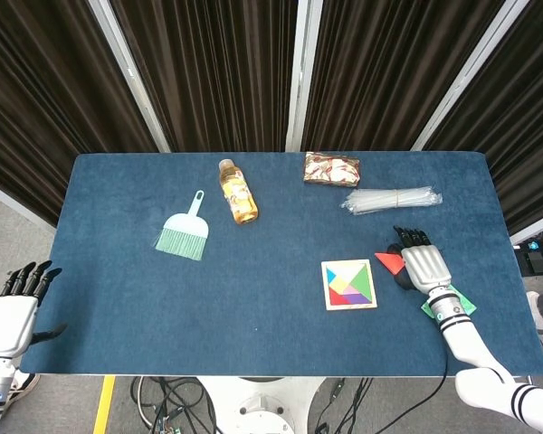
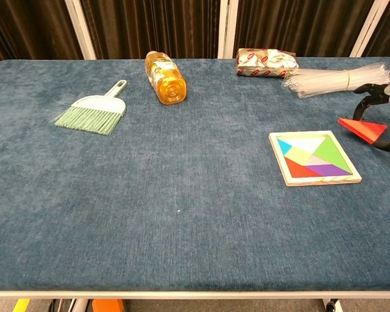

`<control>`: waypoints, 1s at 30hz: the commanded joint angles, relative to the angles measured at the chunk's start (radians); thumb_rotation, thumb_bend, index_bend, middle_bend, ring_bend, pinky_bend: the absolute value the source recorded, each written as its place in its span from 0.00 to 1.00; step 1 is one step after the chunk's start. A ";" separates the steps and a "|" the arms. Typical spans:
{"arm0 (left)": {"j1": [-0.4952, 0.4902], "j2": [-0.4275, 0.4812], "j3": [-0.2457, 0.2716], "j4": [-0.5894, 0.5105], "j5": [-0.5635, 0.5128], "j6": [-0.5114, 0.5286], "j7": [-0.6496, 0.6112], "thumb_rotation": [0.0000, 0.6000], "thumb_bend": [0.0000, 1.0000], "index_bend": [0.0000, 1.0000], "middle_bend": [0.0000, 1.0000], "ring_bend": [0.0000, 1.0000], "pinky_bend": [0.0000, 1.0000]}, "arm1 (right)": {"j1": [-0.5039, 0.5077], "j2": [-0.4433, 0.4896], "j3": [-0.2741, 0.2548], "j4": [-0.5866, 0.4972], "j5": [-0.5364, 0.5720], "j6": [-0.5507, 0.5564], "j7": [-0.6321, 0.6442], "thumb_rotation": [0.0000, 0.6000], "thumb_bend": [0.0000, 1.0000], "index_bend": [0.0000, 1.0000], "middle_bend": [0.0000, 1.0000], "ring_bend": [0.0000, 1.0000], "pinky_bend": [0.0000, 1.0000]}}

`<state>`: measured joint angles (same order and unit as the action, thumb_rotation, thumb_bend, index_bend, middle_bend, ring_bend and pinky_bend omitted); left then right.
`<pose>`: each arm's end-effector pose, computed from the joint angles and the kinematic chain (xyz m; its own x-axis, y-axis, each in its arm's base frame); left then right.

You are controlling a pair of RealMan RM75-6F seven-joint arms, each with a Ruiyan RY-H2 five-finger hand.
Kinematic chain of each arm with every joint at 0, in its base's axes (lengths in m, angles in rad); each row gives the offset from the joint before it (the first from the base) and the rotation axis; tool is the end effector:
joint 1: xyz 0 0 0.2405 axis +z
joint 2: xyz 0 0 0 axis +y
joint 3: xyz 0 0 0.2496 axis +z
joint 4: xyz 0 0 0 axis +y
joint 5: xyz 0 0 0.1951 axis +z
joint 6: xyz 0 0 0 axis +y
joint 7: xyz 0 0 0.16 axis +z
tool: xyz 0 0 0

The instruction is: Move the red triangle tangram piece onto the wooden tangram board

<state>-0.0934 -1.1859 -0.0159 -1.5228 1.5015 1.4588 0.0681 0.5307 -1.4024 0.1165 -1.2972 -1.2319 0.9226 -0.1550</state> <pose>-0.3132 0.1920 0.1479 0.4785 0.0559 0.8763 0.8780 -0.0187 -0.4782 -0.2743 -0.3358 0.0524 0.5222 -0.2964 0.7997 -0.8528 -0.1724 0.4930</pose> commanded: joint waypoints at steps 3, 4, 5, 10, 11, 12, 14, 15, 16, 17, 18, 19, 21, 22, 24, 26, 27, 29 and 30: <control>0.000 0.000 0.001 0.002 -0.001 -0.003 -0.004 1.00 0.00 0.15 0.08 0.02 0.12 | 0.011 0.029 0.004 -0.068 -0.027 0.007 0.008 1.00 0.23 0.50 0.00 0.00 0.00; 0.000 0.000 0.001 0.003 -0.001 -0.003 -0.005 1.00 0.00 0.15 0.08 0.02 0.12 | 0.015 0.032 0.003 -0.078 -0.032 0.007 0.004 1.00 0.23 0.50 0.00 0.00 0.00; 0.000 -0.001 0.001 0.004 -0.001 -0.003 -0.007 1.00 0.00 0.15 0.08 0.02 0.12 | 0.021 0.032 0.003 -0.089 -0.036 0.004 -0.003 1.00 0.23 0.50 0.00 0.00 0.00; 0.000 -0.002 0.002 0.007 -0.004 -0.007 -0.011 1.00 0.00 0.15 0.08 0.02 0.12 | 0.050 0.015 0.007 -0.118 -0.034 -0.021 -0.027 1.00 0.23 0.50 0.00 0.00 0.00; 0.000 -0.001 0.002 0.008 -0.005 -0.007 -0.012 1.00 0.00 0.15 0.08 0.02 0.11 | 0.057 0.007 0.009 -0.121 -0.032 -0.024 -0.035 1.00 0.23 0.50 0.00 0.00 0.00; 0.001 -0.001 0.002 0.008 -0.006 -0.007 -0.013 1.00 0.00 0.15 0.08 0.02 0.12 | 0.060 0.001 0.010 -0.124 -0.029 -0.025 -0.039 1.00 0.24 0.50 0.00 0.00 0.00; 0.002 0.000 0.001 0.010 -0.007 -0.006 -0.018 1.00 0.00 0.15 0.08 0.02 0.12 | 0.068 -0.015 0.011 -0.129 -0.021 -0.029 -0.049 1.00 0.23 0.50 0.00 0.00 0.00; 0.002 0.000 0.001 0.011 -0.007 -0.006 -0.020 1.00 0.00 0.15 0.08 0.02 0.12 | 0.071 -0.020 0.010 -0.130 -0.018 -0.033 -0.055 1.00 0.23 0.50 0.00 0.00 0.00; 0.003 0.000 0.002 0.013 -0.007 -0.006 -0.022 1.00 0.00 0.15 0.08 0.02 0.12 | 0.075 -0.025 0.007 -0.134 -0.015 -0.038 -0.064 1.00 0.23 0.50 0.00 0.00 0.00; 0.003 0.000 0.002 0.014 -0.007 -0.006 -0.024 1.00 0.00 0.15 0.08 0.02 0.12 | 0.078 -0.028 0.006 -0.137 -0.012 -0.041 -0.071 1.00 0.23 0.50 0.00 0.00 0.00; 0.003 0.000 0.002 0.016 -0.007 -0.006 -0.026 1.00 0.00 0.15 0.08 0.02 0.12 | 0.080 -0.031 0.004 -0.140 -0.009 -0.042 -0.078 1.00 0.23 0.50 0.00 0.00 0.00; 0.003 -0.001 0.002 0.017 -0.007 -0.006 -0.029 1.00 0.00 0.15 0.08 0.02 0.11 | 0.082 -0.033 0.003 -0.145 -0.006 -0.042 -0.086 1.00 0.23 0.50 0.00 0.00 0.00; 0.003 -0.002 0.001 0.021 -0.008 -0.007 -0.034 1.00 0.00 0.15 0.08 0.02 0.12 | 0.084 -0.035 0.002 -0.156 0.000 -0.037 -0.103 1.00 0.23 0.50 0.00 0.00 0.00; 0.003 -0.002 0.001 0.022 -0.008 -0.007 -0.036 1.00 0.00 0.15 0.08 0.02 0.11 | 0.085 -0.035 0.001 -0.162 0.002 -0.036 -0.110 1.00 0.24 0.50 0.00 0.00 0.00; 0.004 -0.003 0.002 0.026 -0.008 -0.007 -0.041 1.00 0.00 0.15 0.08 0.02 0.12 | 0.088 -0.032 0.001 -0.176 0.011 -0.033 -0.127 1.00 0.23 0.50 0.00 0.00 0.00; 0.004 -0.004 0.002 0.030 -0.008 -0.007 -0.047 1.00 0.00 0.15 0.08 0.02 0.12 | 0.091 -0.032 0.002 -0.187 0.022 -0.032 -0.142 1.00 0.23 0.50 0.00 0.00 0.00; 0.004 -0.005 0.002 0.032 -0.007 -0.007 -0.049 1.00 0.00 0.15 0.08 0.02 0.11 | 0.093 -0.032 0.002 -0.192 0.027 -0.032 -0.148 1.00 0.23 0.50 0.00 0.00 0.00; 0.005 -0.006 0.003 0.036 -0.006 -0.007 -0.054 1.00 0.00 0.15 0.08 0.02 0.11 | 0.096 -0.034 0.002 -0.199 0.036 -0.030 -0.160 1.00 0.23 0.51 0.00 0.00 0.00; 0.005 -0.006 0.003 0.037 -0.006 -0.006 -0.056 1.00 0.00 0.15 0.08 0.02 0.11 | 0.097 -0.035 0.002 -0.201 0.040 -0.030 -0.164 1.00 0.23 0.51 0.00 0.00 0.00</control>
<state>-0.0885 -1.1914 -0.0134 -1.4862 1.4950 1.4526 0.0127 0.6262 -1.4365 0.1187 -1.4957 -1.1949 0.8921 -0.3161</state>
